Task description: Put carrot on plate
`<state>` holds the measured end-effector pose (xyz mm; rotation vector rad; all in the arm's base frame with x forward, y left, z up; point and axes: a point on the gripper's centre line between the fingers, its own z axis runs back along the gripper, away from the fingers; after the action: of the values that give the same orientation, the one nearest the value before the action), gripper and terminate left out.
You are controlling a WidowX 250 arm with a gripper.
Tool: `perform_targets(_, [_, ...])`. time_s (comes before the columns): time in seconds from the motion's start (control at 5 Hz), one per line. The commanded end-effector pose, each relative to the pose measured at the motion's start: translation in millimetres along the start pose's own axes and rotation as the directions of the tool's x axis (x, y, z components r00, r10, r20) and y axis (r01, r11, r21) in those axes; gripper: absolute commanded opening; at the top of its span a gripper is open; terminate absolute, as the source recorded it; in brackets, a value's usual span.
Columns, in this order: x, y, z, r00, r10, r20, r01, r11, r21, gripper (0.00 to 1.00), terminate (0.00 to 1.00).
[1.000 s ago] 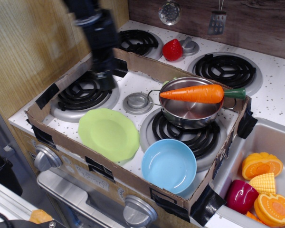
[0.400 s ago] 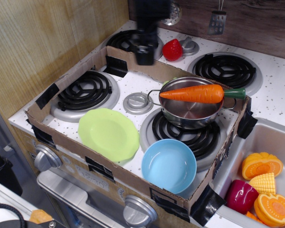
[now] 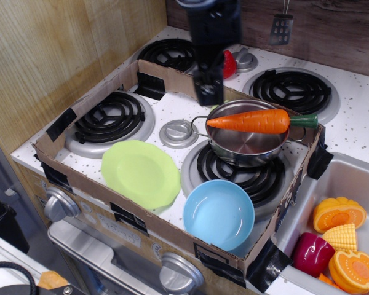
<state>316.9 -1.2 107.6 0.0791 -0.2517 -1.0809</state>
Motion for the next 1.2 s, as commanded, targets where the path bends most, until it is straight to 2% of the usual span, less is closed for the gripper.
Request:
perform_targets(0.0, [17.0,-7.8,-2.6,0.995,-0.051,0.085,0.048,0.998,0.035,1.00,0.00])
perform_targets(0.6, [23.0,-0.8,-37.2,0.981,-0.109,0.160,0.115,0.993,-0.029,1.00,0.00])
perform_targets(1.0, [24.6,2.9,-47.0,0.976,-0.124,0.176,0.132,0.991,-0.029,1.00,0.00])
